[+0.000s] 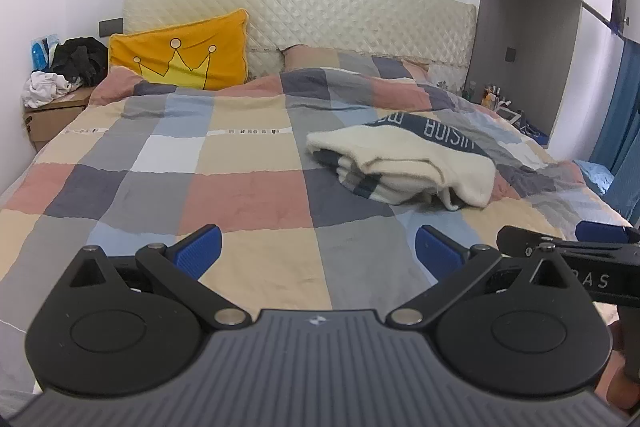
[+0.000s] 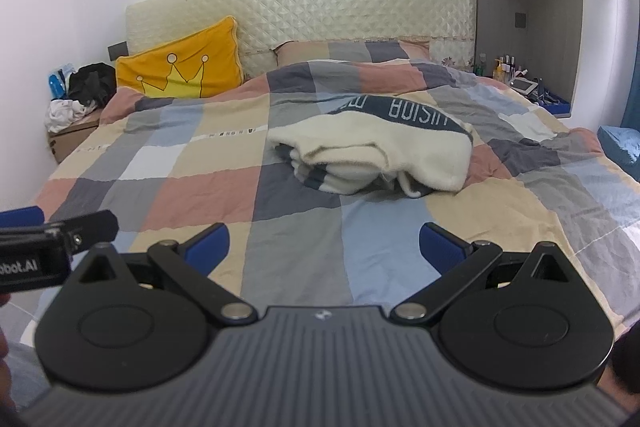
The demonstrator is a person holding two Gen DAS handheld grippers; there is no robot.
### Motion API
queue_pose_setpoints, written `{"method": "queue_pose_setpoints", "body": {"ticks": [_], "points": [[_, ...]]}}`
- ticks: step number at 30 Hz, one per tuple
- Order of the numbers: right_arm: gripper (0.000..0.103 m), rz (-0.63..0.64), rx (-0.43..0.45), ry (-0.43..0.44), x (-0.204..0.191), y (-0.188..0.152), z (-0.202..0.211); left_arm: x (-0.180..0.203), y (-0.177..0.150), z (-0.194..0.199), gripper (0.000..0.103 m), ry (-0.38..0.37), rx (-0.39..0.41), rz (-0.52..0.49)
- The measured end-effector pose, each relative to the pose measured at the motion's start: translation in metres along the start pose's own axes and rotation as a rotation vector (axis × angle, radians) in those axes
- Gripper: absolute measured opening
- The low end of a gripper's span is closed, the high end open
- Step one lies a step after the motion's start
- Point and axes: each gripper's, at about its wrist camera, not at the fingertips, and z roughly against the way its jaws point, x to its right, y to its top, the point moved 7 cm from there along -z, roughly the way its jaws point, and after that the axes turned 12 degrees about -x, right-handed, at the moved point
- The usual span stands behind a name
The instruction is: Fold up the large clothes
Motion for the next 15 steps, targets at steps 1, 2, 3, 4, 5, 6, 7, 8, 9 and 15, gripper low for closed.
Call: {"method": "queue_pose_setpoints", "body": {"ticks": [1, 2, 3, 4, 5, 6, 7, 8, 9, 15], "points": [[0.103, -0.001, -0.002, -0.001, -0.0002, -0.0001, -0.0007, -0.0004, -0.0004, -0.0008, 0.103, -0.001, -0.003, 0.0], [0.103, -0.006, -0.004, 0.001, 0.001, 0.0009, -0.0022, -0.0006, -0.0008, -0.0018, 0.103, -0.002, -0.006, 0.0], [0.103, -0.009, -0.005, 0.004, 0.0011, 0.0005, -0.0028, -0.0008, -0.001, -0.0022, 0.103, -0.004, -0.007, 0.0], [0.103, -0.011, -0.006, 0.005, 0.001, -0.0007, -0.0027, -0.0012, -0.001, -0.0027, 0.103, -0.004, -0.008, 0.001], [0.103, -0.011, -0.005, 0.003, 0.0009, -0.0007, -0.0029, -0.0018, -0.0007, -0.0031, 0.103, -0.003, -0.009, 0.001], [0.103, -0.011, -0.004, 0.003, 0.0013, -0.0012, -0.0031, -0.002, -0.0008, -0.0035, 0.103, -0.003, -0.01, 0.0], [0.103, -0.009, -0.005, 0.005, 0.0014, -0.0012, -0.0033, -0.0019, -0.0006, -0.0041, 0.103, -0.002, -0.012, -0.001], [0.103, -0.01, -0.005, 0.006, 0.0012, -0.0011, -0.0037, -0.0023, -0.0006, -0.0049, 0.103, -0.002, -0.013, -0.001], [0.103, -0.011, -0.005, 0.005, 0.0019, -0.0017, -0.0039, -0.0026, -0.0007, -0.0057, 0.103, -0.002, -0.015, 0.0], [0.103, -0.011, -0.005, 0.008, 0.0025, -0.0016, -0.0046, -0.0014, 0.0013, -0.0102, 0.103, -0.001, -0.022, 0.001]]}}
